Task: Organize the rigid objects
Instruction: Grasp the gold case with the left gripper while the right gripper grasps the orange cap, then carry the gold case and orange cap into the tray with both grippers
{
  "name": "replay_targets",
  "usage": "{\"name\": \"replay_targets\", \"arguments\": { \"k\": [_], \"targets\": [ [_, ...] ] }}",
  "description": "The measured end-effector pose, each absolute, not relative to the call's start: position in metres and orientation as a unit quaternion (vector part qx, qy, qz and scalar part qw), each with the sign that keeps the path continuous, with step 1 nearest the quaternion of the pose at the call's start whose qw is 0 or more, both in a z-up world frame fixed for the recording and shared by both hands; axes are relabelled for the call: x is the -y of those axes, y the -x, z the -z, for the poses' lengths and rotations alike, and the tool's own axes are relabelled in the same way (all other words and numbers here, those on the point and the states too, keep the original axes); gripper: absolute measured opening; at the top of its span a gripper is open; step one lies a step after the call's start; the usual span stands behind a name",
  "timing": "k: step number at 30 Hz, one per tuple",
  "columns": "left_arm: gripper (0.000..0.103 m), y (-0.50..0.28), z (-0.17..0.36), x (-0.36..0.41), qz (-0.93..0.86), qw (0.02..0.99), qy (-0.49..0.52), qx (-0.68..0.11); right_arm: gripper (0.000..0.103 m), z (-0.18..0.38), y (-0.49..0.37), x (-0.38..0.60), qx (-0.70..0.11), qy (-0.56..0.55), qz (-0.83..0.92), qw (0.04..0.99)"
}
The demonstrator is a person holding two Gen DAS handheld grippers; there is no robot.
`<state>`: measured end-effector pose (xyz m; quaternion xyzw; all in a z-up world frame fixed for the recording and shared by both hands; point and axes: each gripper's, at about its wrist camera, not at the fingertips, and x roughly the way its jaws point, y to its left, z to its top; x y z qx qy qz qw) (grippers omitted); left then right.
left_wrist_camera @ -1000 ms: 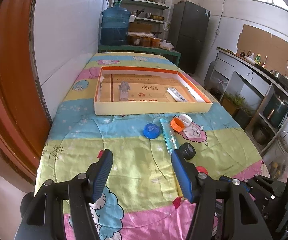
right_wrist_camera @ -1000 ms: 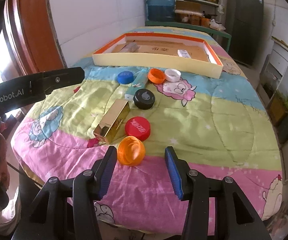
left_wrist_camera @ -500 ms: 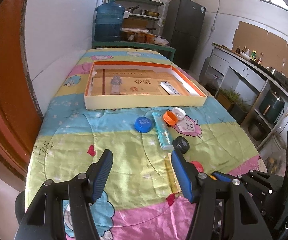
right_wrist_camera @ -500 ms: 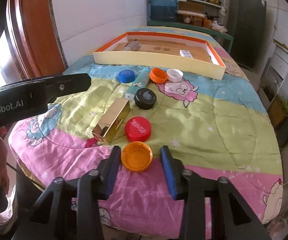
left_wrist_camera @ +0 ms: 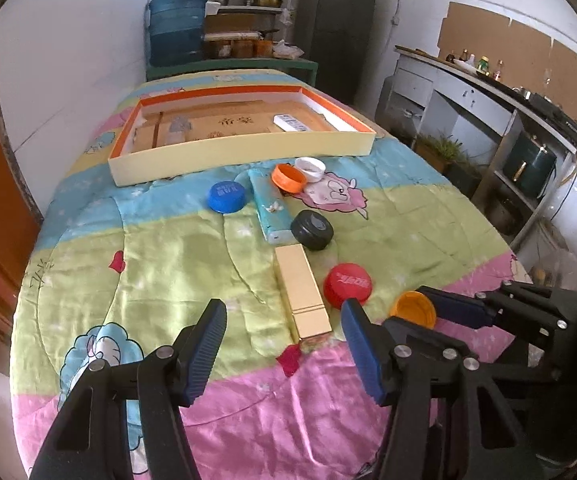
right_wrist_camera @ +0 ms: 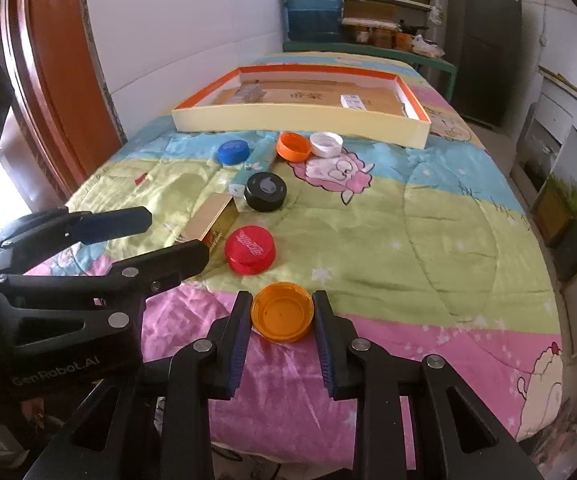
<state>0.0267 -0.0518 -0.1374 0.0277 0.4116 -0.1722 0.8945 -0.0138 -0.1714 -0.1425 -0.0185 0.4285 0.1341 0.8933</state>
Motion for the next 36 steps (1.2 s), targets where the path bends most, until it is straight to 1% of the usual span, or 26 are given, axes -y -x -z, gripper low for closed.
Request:
{"name": "replay_targets", "arguments": {
  "k": [2,4,5,7,11,13,14,15,25,36],
  "targets": [
    [0.057,-0.03,0.141,0.051,0.162,0.895,-0.03,-0.415,0.031,0.143,0.014,0.171,-0.428,0.018,-0.135,0.893],
    [0.053,-0.033,0.144,0.05,0.159,0.893,-0.027,-0.42,0.031,0.142,0.015,0.173,-0.428,0.013,-0.136,0.894],
    [0.049,-0.036,0.146,0.05,0.155,0.892,-0.028,-0.424,0.031,0.142,0.014,0.174,-0.428,0.009,-0.137,0.894],
    [0.048,-0.039,0.147,0.05,0.151,0.894,-0.031,-0.422,0.031,0.142,0.013,0.175,-0.428,0.004,-0.137,0.893],
    [0.04,-0.045,0.148,0.052,0.155,0.894,-0.03,-0.418,0.031,0.142,0.011,0.176,-0.427,0.0,-0.138,0.894],
    [0.031,-0.047,0.148,0.052,0.161,0.895,-0.029,-0.416,0.031,0.142,0.011,0.175,-0.427,0.0,-0.139,0.893],
    [0.023,-0.047,0.148,0.052,0.165,0.895,-0.026,-0.414,0.031,0.142,0.01,0.175,-0.427,-0.001,-0.139,0.893],
    [0.02,-0.048,0.149,0.052,0.17,0.894,-0.024,-0.413,0.031,0.142,0.01,0.175,-0.427,-0.002,-0.139,0.893],
    [0.018,-0.049,0.146,0.045,0.178,0.895,-0.008,-0.408,0.031,0.141,0.001,0.177,-0.429,-0.012,-0.14,0.892],
    [0.018,-0.05,0.132,0.038,0.174,0.902,0.002,-0.395,0.031,0.135,-0.005,0.178,-0.424,-0.013,-0.14,0.895]
  ]
}}
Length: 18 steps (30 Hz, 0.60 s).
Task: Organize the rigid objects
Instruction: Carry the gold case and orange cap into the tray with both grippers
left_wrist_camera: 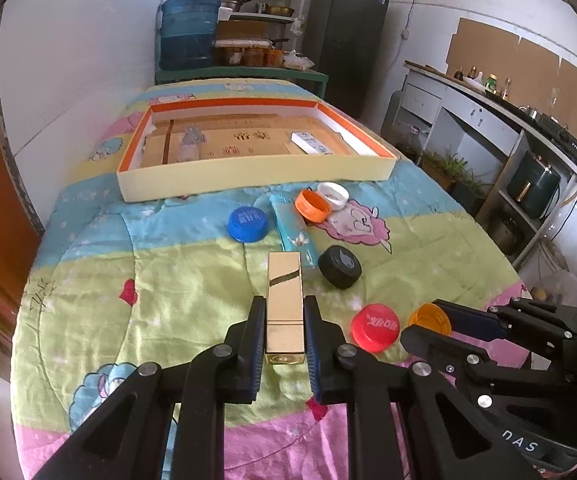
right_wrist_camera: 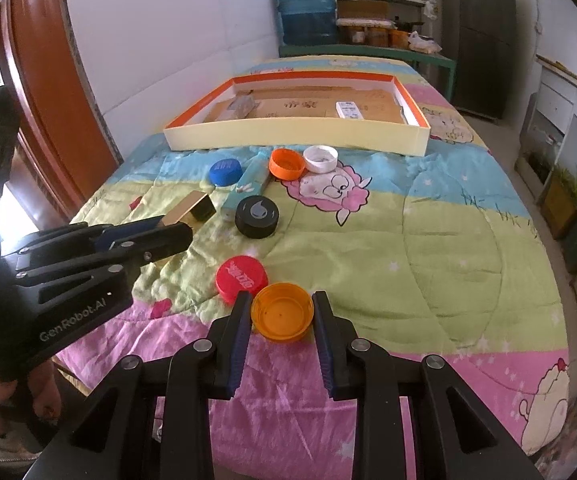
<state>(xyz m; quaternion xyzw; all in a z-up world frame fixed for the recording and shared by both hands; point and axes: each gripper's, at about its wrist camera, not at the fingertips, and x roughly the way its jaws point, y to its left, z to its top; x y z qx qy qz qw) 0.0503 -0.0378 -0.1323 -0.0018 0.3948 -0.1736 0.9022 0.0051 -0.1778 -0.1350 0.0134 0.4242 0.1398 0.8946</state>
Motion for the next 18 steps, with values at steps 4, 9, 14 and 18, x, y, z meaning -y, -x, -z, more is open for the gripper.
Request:
{"name": "replay_targets", "arguments": {
  "k": [4,9,14,18],
  "targets": [
    [0.018,-0.052,0.126,0.037,0.174,0.904,0.004,-0.39,0.031,0.131,-0.009,0.178,-0.419,-0.012,-0.14,0.897],
    [0.018,-0.057,0.121,0.035,0.171,0.906,0.006,-0.386,0.031,0.126,-0.015,0.178,-0.414,-0.012,-0.14,0.9],
    [0.018,-0.064,0.115,0.033,0.163,0.909,0.007,-0.383,0.031,0.12,-0.023,0.176,-0.409,-0.01,-0.142,0.902],
    [0.018,-0.067,0.11,0.032,0.157,0.911,0.008,-0.381,0.031,0.115,-0.03,0.174,-0.407,-0.008,-0.143,0.902]
  ]
}}
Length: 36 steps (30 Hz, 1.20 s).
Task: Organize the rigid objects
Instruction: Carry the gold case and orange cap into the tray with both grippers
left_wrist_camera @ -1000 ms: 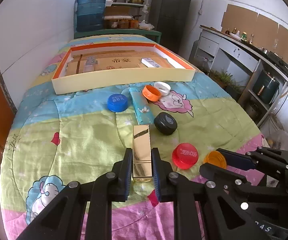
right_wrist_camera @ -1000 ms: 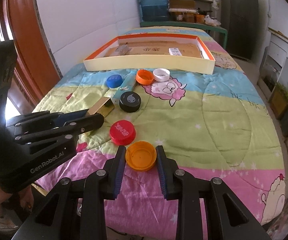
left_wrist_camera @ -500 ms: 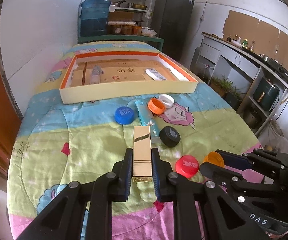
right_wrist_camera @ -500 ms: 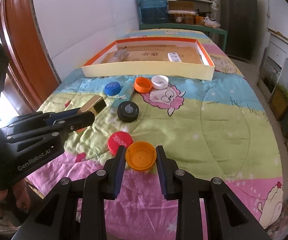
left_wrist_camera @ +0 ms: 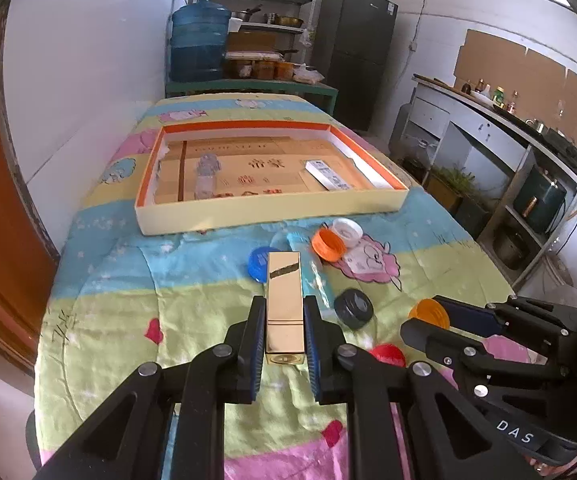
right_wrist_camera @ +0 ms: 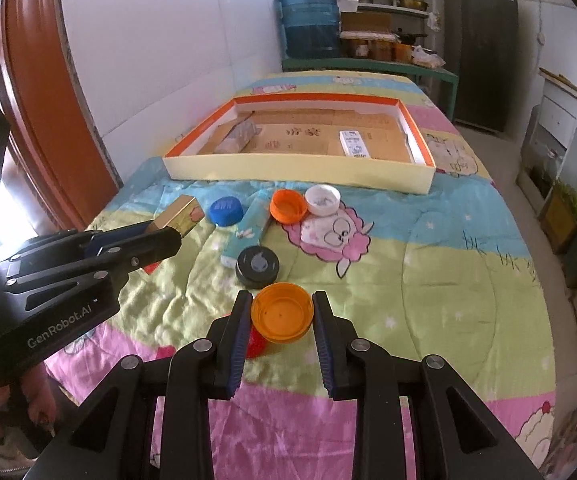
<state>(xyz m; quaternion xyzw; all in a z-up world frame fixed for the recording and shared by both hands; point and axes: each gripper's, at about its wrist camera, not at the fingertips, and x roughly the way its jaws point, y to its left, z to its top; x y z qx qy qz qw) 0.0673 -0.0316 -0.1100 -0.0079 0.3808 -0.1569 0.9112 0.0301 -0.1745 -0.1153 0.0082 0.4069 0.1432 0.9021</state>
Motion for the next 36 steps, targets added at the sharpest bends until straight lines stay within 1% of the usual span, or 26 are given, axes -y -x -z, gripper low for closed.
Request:
{"name": "replay_targets", "arguments": {
  "k": [25,36],
  "targets": [
    [0.018,-0.131,0.071,0.024,0.146,0.919,0.019,-0.366,0.031,0.075,-0.103,0.175,-0.382,-0.023,-0.14,0.913],
    [0.018,-0.171,0.062,0.032,0.15,0.921,0.026,-0.36,0.031,0.071,-0.144,0.174,-0.376,-0.021,-0.139,0.916]
  ]
}}
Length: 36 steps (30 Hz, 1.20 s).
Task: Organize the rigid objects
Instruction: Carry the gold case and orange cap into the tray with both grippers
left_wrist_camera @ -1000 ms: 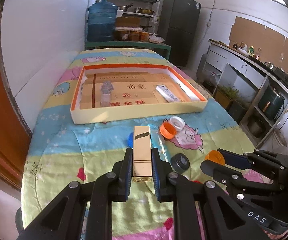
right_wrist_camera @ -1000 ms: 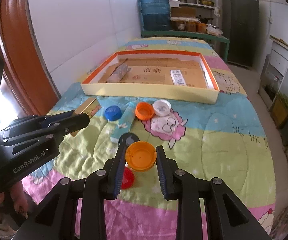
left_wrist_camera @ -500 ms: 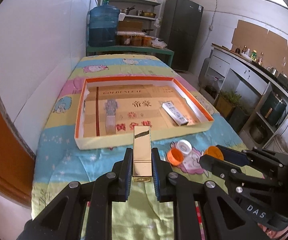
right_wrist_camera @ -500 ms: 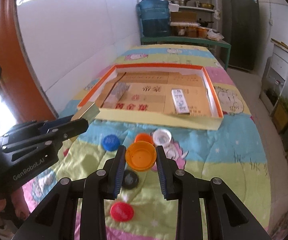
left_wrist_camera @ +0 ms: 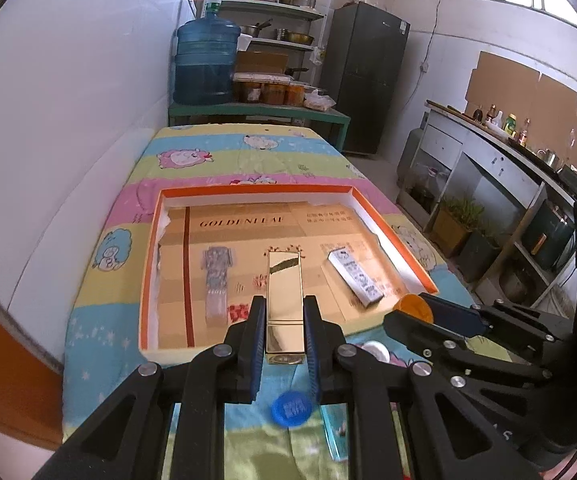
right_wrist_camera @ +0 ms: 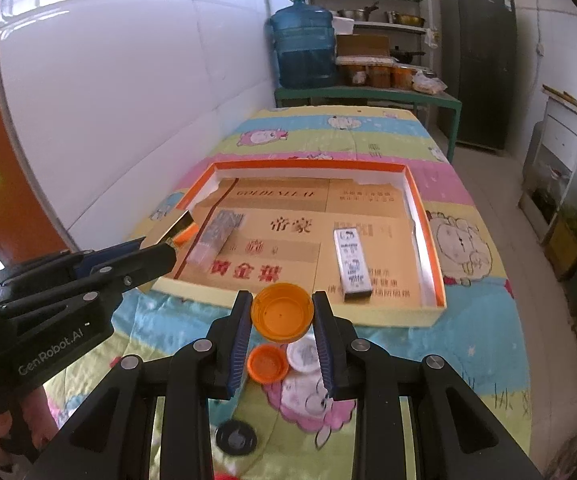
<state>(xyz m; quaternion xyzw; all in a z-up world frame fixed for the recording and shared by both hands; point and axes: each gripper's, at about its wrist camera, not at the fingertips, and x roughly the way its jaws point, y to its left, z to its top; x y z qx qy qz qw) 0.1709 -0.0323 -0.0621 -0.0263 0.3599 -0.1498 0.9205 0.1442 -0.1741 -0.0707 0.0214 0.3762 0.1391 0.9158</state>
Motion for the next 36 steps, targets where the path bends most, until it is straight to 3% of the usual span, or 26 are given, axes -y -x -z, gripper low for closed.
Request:
{"name": "replay_targets", "arguments": {
  "k": [36],
  "targets": [
    [0.018,-0.251,0.12,0.045,0.129,0.894,0.029,-0.427,0.031,0.129,-0.245,0.168,-0.436,-0.02,-0.156,0.886]
  ]
}}
